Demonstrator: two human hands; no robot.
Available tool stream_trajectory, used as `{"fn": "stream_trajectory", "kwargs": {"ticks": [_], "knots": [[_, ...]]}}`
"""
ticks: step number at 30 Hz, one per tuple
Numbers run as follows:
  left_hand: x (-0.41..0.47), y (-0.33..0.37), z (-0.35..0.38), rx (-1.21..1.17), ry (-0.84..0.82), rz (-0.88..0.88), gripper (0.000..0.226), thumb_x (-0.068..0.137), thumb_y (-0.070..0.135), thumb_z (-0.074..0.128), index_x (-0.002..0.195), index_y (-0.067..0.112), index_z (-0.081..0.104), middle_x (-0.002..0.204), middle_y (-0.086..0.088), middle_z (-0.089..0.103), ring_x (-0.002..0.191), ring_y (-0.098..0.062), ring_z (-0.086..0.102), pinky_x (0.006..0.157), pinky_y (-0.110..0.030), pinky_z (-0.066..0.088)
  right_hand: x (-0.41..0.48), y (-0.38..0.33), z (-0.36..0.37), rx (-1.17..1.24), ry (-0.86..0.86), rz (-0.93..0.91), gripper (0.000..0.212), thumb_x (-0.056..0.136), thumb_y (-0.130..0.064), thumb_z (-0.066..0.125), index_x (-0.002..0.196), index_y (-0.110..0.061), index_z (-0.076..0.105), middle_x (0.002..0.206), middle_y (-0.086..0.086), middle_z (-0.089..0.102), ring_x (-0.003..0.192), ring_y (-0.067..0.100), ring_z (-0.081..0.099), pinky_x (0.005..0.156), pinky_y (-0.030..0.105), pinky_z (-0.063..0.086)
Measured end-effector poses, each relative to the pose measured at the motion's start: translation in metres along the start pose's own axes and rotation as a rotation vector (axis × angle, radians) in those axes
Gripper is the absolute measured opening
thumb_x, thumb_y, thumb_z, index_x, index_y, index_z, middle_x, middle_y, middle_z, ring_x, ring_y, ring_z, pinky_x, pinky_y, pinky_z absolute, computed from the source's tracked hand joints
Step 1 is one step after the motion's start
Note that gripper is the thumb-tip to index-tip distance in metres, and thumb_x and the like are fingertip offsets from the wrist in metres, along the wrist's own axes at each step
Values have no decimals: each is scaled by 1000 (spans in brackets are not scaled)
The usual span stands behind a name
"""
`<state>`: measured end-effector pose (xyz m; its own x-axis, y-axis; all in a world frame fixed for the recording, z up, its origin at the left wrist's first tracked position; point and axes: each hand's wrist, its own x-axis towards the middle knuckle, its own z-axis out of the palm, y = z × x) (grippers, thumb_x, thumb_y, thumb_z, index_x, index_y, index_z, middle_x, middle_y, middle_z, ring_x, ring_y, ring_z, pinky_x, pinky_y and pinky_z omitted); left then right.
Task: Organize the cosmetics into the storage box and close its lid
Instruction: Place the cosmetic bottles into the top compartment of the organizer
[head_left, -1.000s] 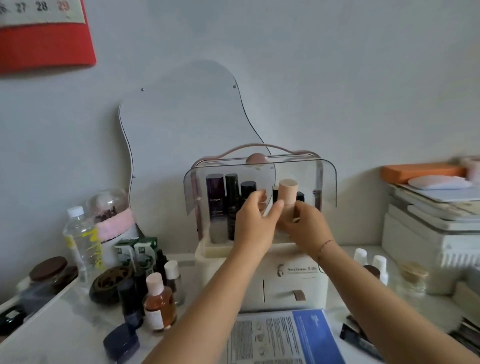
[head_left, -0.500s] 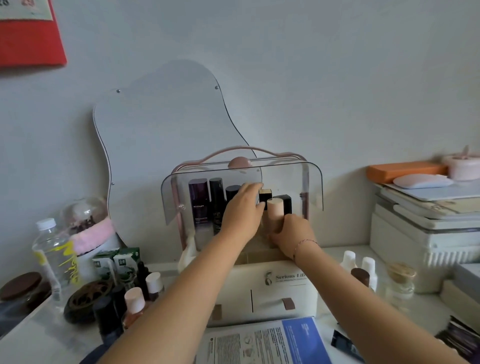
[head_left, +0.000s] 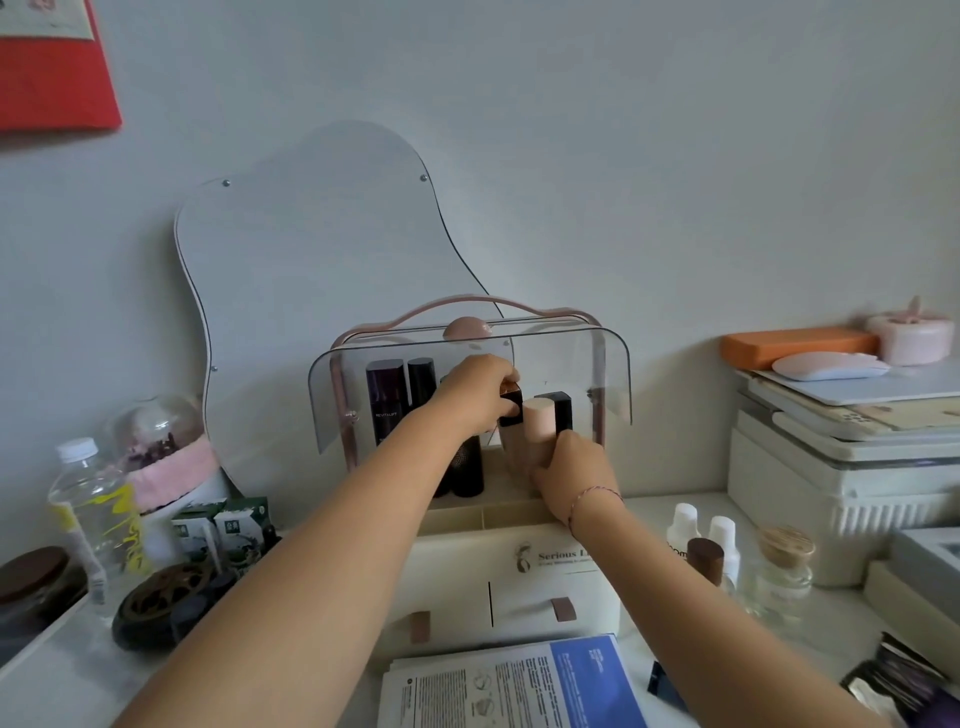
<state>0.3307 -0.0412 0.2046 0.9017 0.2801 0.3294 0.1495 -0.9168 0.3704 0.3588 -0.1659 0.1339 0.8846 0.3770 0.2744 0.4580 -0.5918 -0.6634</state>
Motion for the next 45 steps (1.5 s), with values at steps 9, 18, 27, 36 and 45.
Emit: {"fn": "stream_trajectory", "kwargs": {"ticks": [9,18,27,36,45], "knots": [[-6,-8,-2,29,102,18,32,90,5,58,122,11,61,80,-5,61,54,-19,57,55,-29,52,3,-4,2,-12,-22,12,22,91,-19,46,72,-8,44,67,4,47,63,21,46,56,26,37],[-27,-23,32,52,310,199,42,92,-5,47,131,11,54,136,-4,53,116,-23,55,92,-32,44,17,-3,7,-95,-41,61,7,89,-4,47,87,-5,53,79,9,55,70,24,51,62,27,40],[-34,-32,44,27,280,137,60,92,-8,35,144,21,31,156,8,25,117,-26,54,92,-38,47,28,-8,14,-184,-84,75,16,91,-7,46,99,-2,60,98,14,64,86,27,60,69,28,43],[-32,-28,43,44,275,126,67,89,-10,37,148,20,25,158,6,20,112,-27,57,85,-34,47,29,-11,17,-240,-61,48,15,90,-5,45,93,-4,59,82,8,56,74,24,52,68,29,43],[-102,-15,27,-51,430,258,38,95,12,46,132,15,51,141,5,44,104,-15,59,81,-24,47,-13,-16,-1,-255,-30,-162,23,92,-20,49,72,-13,58,75,4,59,63,20,54,58,30,46]]}}
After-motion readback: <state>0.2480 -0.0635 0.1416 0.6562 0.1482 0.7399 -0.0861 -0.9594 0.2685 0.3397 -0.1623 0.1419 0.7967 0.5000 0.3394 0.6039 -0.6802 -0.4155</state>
